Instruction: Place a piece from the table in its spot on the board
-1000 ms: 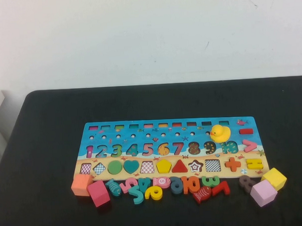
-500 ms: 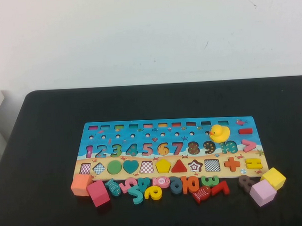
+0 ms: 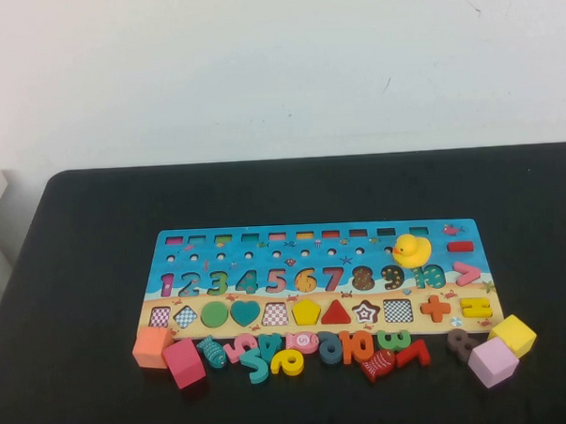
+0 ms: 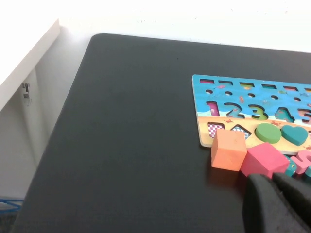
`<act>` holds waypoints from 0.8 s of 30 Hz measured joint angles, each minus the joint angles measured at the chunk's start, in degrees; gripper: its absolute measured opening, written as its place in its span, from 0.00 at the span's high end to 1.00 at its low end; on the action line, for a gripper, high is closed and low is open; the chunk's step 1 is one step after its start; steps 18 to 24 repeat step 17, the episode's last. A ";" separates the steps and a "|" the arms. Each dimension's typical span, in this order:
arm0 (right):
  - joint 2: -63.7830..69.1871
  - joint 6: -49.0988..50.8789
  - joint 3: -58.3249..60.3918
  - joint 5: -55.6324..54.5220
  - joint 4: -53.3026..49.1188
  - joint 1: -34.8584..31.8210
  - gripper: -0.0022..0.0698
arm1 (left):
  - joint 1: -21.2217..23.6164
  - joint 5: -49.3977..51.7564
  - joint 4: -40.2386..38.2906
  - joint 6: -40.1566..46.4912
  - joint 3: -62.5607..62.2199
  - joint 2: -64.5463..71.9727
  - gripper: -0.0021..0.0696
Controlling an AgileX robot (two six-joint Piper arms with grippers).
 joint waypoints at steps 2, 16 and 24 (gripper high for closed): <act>0.00 0.00 0.00 0.00 0.00 0.00 0.94 | 0.00 0.00 0.00 -0.36 0.00 0.00 0.97; 0.00 0.00 0.00 0.00 0.00 0.00 0.94 | 0.00 0.05 0.03 -0.36 0.00 0.00 0.97; 0.00 0.00 0.00 0.00 0.00 0.00 0.94 | 0.00 0.05 0.03 -0.36 0.00 0.00 0.97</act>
